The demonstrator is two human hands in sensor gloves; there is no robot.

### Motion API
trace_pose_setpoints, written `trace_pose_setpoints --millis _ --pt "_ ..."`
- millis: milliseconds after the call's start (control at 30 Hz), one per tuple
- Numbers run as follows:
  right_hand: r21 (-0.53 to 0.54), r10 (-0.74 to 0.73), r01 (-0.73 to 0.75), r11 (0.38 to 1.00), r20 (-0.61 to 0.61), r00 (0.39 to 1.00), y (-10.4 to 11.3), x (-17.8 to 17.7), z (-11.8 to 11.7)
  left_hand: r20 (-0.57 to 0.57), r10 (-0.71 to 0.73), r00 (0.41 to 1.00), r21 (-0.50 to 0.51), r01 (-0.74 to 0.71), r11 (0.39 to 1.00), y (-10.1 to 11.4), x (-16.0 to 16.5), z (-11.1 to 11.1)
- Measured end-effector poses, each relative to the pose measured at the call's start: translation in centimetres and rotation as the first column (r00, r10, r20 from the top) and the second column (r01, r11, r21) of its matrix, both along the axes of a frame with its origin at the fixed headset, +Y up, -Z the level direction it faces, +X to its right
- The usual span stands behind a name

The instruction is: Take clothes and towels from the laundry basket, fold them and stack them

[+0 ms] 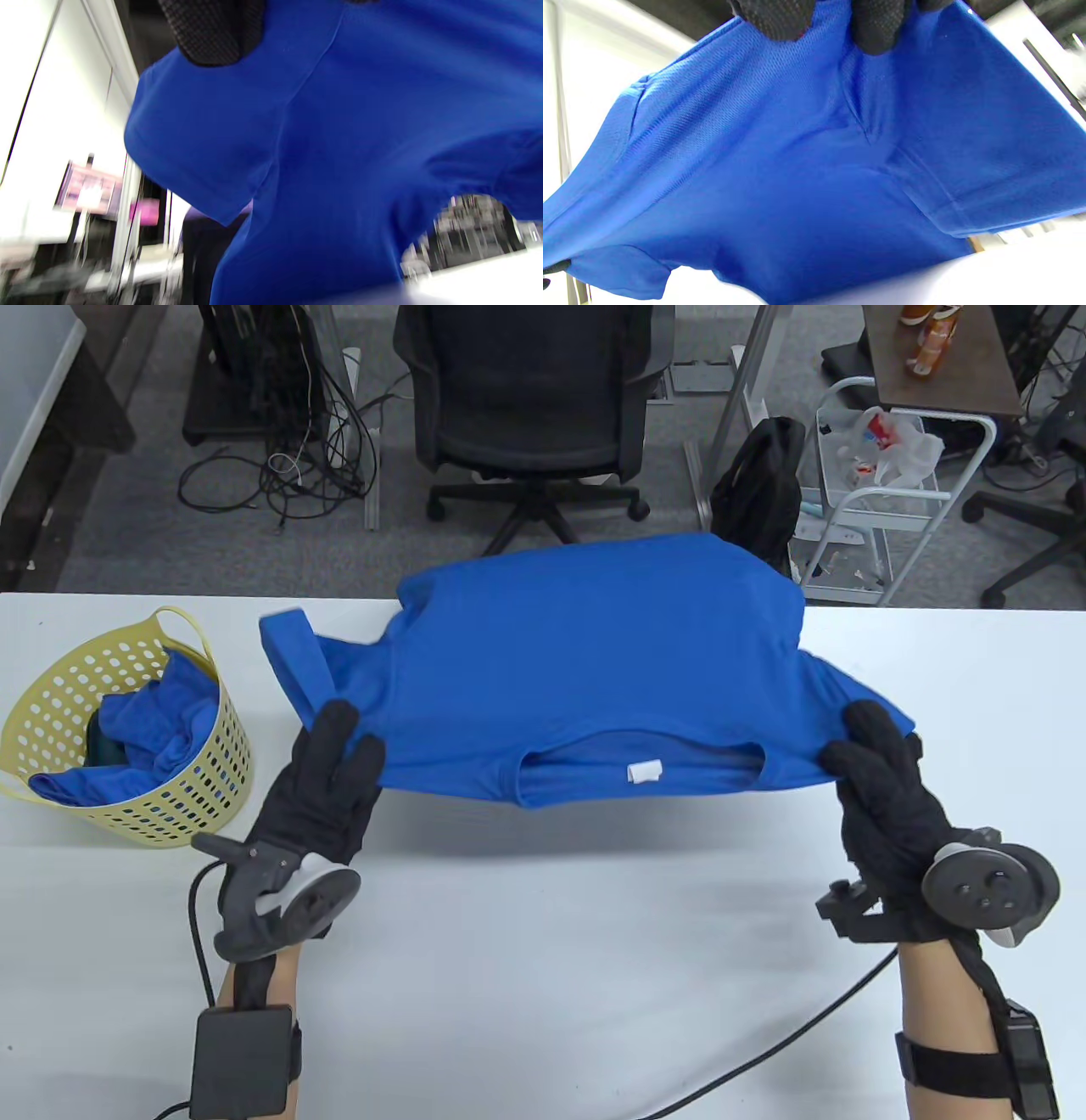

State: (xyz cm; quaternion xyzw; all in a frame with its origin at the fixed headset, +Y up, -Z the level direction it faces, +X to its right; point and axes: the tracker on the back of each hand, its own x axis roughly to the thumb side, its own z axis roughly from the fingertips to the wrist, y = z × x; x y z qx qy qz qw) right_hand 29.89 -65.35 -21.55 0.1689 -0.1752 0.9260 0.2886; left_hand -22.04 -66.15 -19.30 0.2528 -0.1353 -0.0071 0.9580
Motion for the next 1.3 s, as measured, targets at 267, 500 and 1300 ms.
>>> trace_pose_setpoints --millis 267,500,1300 --pt "-0.321 0.292 -0.298 0.899 -0.067 0.954 -8.5 -1.5 3.2 0.03 -0.21 0.977 -0.399 0.204 0.894 -9.6 0.7 1.8" --pt "-0.455 0.293 -0.324 0.829 -0.14 0.946 -9.6 -1.6 3.5 0.046 -0.205 0.978 -0.561 0.195 0.805 -10.1 0.8 1.8" --pt "-0.632 0.497 -0.564 0.532 -0.306 0.812 -13.0 -3.8 1.2 0.109 -0.267 0.958 -0.864 0.224 0.452 -12.7 2.4 -0.2"
